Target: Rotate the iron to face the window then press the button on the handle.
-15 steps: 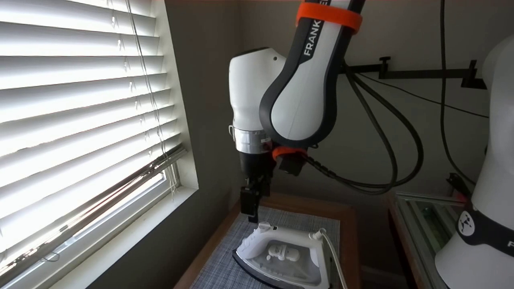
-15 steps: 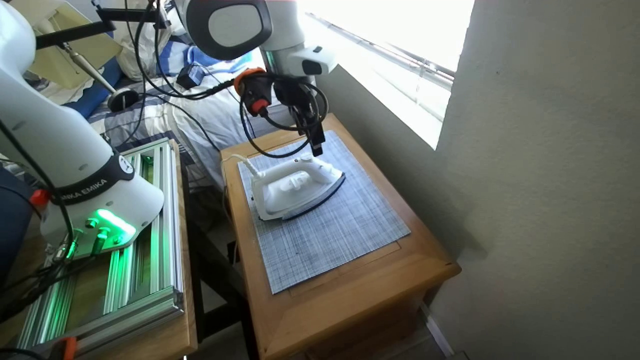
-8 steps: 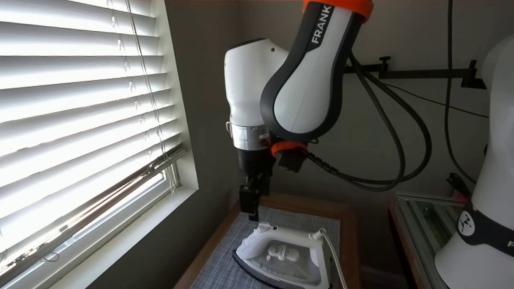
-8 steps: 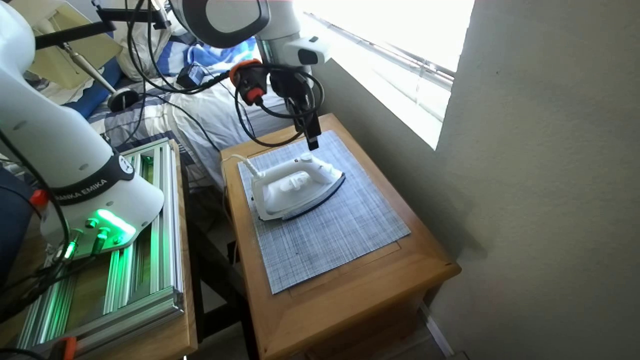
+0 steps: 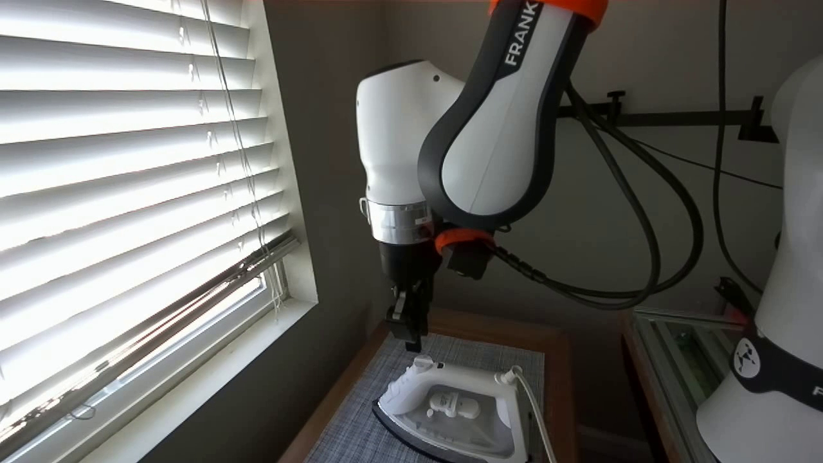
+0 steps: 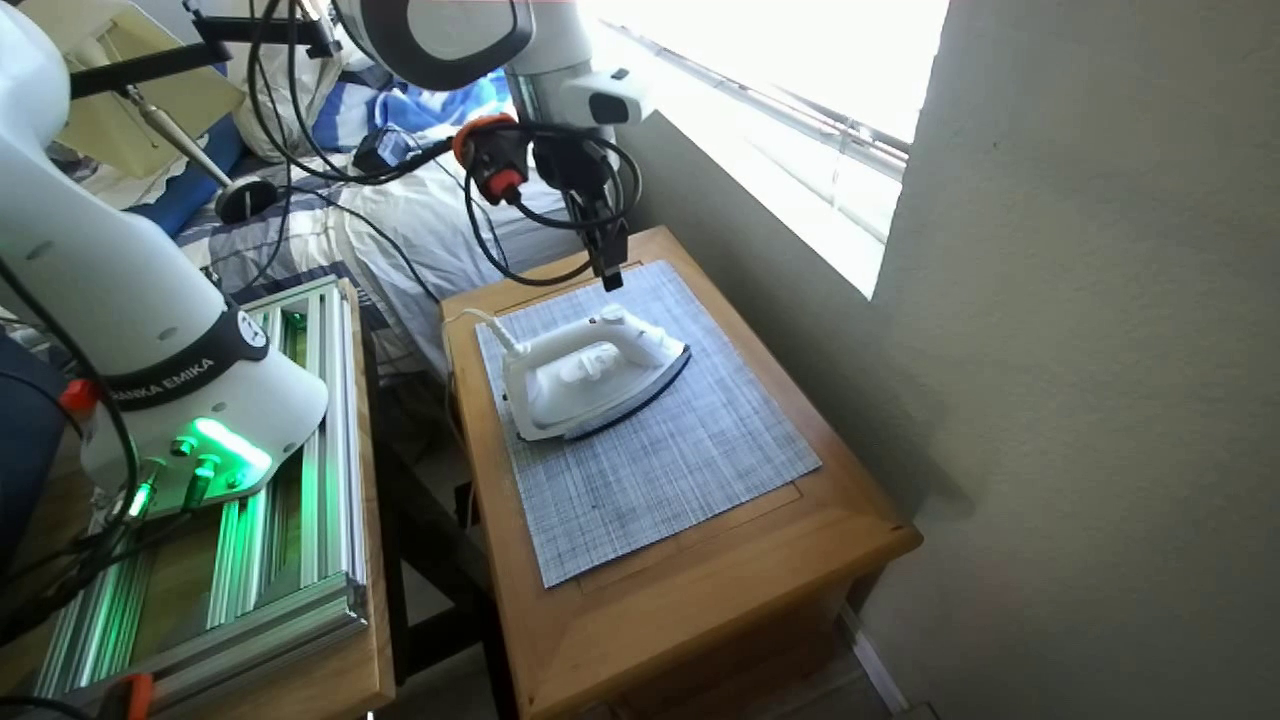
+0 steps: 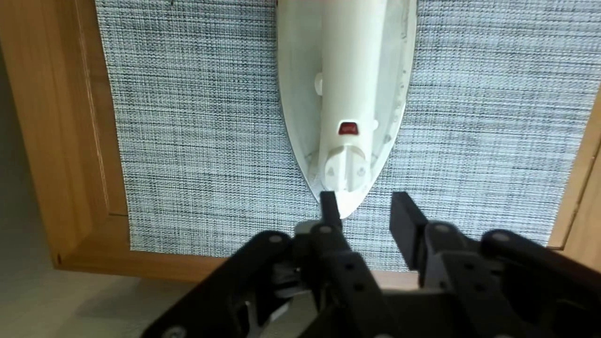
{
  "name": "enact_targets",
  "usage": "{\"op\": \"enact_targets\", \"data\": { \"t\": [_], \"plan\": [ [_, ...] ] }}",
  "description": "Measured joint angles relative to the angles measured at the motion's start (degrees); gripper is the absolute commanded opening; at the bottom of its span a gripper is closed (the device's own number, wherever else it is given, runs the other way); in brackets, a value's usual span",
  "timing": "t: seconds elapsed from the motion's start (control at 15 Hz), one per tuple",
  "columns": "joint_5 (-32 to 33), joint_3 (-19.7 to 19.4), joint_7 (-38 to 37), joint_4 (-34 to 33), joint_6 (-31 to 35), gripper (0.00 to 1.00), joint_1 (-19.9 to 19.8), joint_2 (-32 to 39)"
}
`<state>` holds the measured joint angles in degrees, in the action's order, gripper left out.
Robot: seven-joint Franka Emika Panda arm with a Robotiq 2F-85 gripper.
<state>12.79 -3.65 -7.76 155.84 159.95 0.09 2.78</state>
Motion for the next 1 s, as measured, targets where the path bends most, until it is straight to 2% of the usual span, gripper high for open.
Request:
{"op": "enact_targets", "data": {
  "t": [0.13, 1.0],
  "plan": [
    [-0.5, 0.3, 0.0, 0.0, 0.0, 0.0, 0.0, 0.0],
    [-4.0, 1.6, 1.2, 0.1, -0.2, 0.0, 0.0, 1.1]
  ]
}}
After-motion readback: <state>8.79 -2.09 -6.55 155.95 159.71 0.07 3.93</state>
